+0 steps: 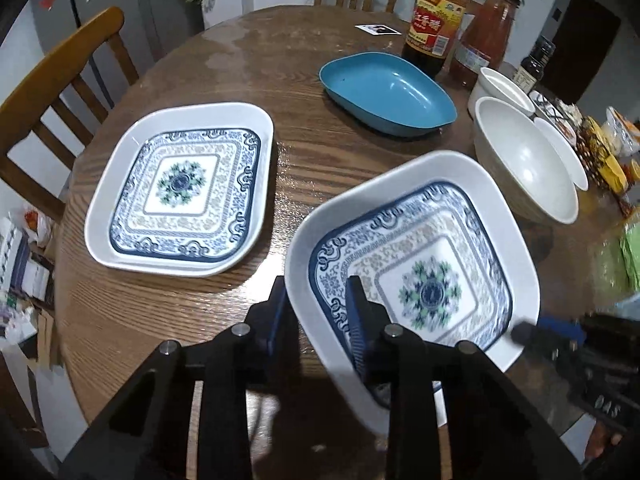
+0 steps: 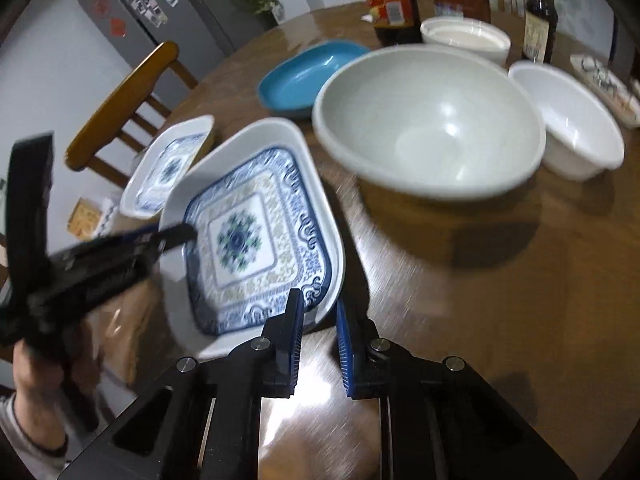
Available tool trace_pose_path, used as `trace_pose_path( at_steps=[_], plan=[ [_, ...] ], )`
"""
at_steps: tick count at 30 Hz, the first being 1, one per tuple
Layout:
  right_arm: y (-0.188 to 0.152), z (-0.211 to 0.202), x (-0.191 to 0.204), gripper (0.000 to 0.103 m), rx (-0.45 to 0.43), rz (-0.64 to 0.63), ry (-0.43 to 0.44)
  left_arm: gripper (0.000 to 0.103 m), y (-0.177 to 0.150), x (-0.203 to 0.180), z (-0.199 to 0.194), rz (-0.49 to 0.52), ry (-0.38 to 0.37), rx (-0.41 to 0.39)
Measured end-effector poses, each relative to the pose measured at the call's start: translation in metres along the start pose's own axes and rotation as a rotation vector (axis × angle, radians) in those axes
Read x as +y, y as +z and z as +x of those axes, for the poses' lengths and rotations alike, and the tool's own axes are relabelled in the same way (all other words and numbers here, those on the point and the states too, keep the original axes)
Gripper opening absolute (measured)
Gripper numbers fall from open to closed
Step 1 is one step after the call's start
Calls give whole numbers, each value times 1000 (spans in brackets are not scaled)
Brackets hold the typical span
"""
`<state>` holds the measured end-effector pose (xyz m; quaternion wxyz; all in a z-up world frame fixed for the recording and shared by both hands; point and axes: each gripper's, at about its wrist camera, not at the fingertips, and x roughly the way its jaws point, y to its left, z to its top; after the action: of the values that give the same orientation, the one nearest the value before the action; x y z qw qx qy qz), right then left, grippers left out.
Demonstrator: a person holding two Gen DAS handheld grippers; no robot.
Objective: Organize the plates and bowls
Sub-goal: 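Close the left tool on the patterned plate's rim, then lift the plate with the left tool and carry it over the other patterned plate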
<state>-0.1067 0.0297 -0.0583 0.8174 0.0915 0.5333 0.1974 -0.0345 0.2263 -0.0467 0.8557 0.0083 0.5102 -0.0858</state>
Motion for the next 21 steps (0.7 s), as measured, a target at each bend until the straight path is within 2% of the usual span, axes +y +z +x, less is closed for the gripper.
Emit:
trace_pose_path(
  at_steps=[5,7,9,13,15,17,21],
  plan=[
    [-11,2,3,20,24,40,22,26,6,-2,11,26,26,28],
    [-12,7,6,27,46,53,14,30,7,1,12,16,39,18],
    [-13,9,12,39,47,38,5,31,9,3,13,13,72,6],
    [-14,-2,14,42,-4,2,-62,45,6,17,-2,2,29,-30],
    [-12,-7,10,43,-24,11,-61,62,3,21,-11,18,55,-60],
    [-9,-11,8,43,-40,19,-51,64,8,23,-13,18,72,-81],
    [1,-15,17,43,-70,-2,-25,68,8,42,-30,-8,43,-120]
  ],
)
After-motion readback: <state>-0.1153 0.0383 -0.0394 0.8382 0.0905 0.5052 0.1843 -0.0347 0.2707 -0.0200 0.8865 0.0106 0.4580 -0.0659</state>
